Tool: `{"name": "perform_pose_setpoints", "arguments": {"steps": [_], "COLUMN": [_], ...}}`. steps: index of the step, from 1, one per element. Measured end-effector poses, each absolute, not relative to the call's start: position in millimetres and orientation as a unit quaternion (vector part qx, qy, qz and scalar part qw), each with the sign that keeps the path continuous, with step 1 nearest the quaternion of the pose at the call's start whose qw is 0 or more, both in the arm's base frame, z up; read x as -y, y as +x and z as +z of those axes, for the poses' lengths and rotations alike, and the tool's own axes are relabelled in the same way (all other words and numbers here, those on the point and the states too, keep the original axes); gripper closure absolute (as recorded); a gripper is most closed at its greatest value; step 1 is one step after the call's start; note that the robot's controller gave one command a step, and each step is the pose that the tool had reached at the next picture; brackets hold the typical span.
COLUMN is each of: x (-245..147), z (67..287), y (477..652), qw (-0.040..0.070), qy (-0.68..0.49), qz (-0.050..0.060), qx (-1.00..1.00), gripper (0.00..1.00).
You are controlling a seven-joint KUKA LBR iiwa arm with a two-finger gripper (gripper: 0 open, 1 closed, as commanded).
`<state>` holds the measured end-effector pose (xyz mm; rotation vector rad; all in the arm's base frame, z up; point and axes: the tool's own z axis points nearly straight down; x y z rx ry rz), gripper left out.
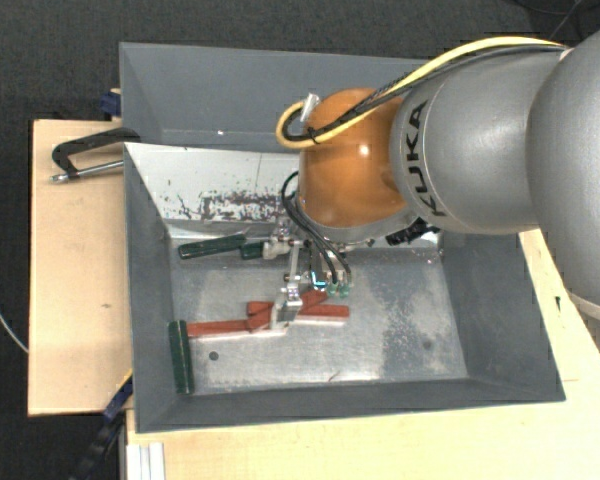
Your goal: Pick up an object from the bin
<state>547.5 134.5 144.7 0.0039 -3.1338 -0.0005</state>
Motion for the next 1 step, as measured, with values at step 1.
{"name": "perform_pose_setpoints", "arguments": {"steps": [1], "x": [-134.0], "z": [149.5], "y": [549.4], "qw": [0.0], "qy": [0.001], "qz": [-0.001], "qx": [1.0], "gripper": [0.0]}}
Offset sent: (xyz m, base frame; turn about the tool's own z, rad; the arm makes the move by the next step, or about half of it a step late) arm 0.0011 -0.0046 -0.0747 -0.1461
